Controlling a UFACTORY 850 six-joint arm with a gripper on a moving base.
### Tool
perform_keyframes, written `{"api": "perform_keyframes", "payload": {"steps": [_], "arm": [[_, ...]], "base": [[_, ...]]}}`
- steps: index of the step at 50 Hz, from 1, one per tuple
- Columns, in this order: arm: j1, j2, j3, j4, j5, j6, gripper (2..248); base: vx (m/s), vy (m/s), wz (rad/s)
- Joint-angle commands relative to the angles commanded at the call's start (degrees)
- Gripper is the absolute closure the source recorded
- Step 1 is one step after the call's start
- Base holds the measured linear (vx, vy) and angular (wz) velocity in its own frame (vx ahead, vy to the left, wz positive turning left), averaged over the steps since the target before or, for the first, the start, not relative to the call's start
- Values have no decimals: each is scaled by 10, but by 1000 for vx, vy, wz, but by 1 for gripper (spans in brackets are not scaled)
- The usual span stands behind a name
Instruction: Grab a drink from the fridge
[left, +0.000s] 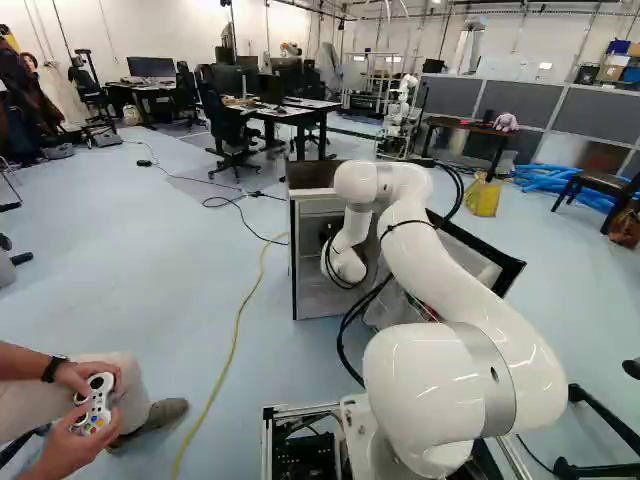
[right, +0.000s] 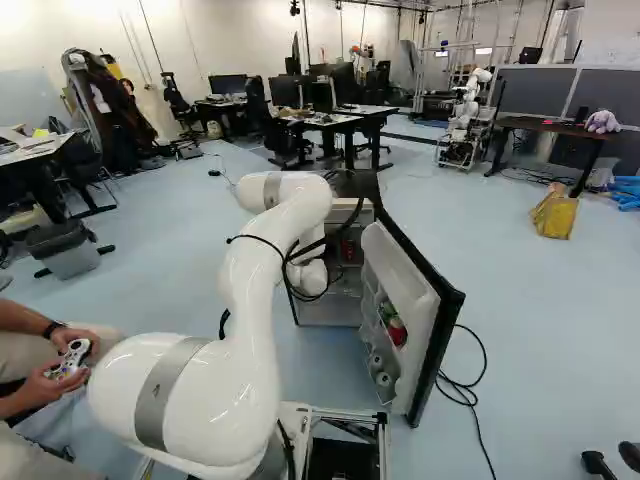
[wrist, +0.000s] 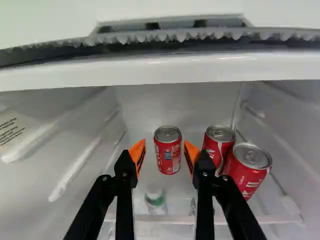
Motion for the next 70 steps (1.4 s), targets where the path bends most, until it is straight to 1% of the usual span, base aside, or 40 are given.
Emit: {"api": "perform_keyframes", "payload": {"steps": [14, 39, 70], "arm": [[2, -11, -14, 0, 0, 0, 121], [2, -11, -15, 0, -2, 0, 121], [2, -11, -15, 0, -21, 0, 121]], "base": [[0, 0, 0], [0, 0, 0], [0, 0, 0]]}}
